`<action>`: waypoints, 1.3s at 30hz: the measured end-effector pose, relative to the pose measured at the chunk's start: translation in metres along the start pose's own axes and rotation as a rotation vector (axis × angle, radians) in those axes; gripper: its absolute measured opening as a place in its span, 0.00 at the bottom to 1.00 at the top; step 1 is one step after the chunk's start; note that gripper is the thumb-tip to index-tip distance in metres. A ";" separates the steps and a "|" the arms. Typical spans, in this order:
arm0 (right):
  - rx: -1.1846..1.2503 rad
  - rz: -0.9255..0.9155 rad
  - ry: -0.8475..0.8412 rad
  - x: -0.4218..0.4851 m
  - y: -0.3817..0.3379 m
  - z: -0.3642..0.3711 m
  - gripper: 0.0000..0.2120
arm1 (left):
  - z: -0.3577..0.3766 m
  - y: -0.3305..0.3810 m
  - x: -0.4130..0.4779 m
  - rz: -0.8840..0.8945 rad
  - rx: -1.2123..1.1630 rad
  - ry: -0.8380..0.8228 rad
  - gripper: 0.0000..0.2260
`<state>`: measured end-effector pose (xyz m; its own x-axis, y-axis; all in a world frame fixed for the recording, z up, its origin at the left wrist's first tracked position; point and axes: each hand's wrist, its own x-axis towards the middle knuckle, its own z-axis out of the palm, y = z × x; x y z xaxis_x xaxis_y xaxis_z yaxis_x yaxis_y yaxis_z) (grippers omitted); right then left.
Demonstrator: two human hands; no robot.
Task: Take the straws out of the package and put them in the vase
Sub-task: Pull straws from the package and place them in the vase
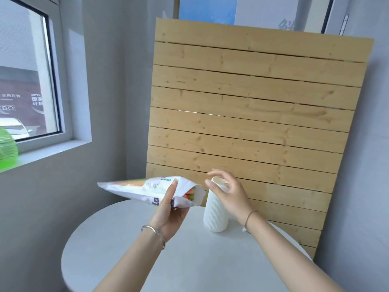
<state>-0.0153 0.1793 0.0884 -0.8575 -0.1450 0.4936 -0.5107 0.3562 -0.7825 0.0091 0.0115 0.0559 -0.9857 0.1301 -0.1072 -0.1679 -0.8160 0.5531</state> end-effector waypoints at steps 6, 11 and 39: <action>0.003 0.278 0.099 0.021 0.060 -0.021 0.31 | -0.011 0.000 0.025 0.099 0.135 0.017 0.22; -0.024 0.338 0.052 0.048 0.090 -0.020 0.40 | -0.010 -0.005 0.053 0.120 0.099 0.031 0.21; 0.024 0.262 0.078 -0.007 0.104 -0.050 0.37 | -0.019 -0.042 0.069 0.105 0.032 0.084 0.10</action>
<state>-0.0596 0.2639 0.0224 -0.9535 0.0211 0.3005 -0.2745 0.3501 -0.8956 -0.0520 0.0439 0.0102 -0.9933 -0.0039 -0.1152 -0.0654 -0.8039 0.5911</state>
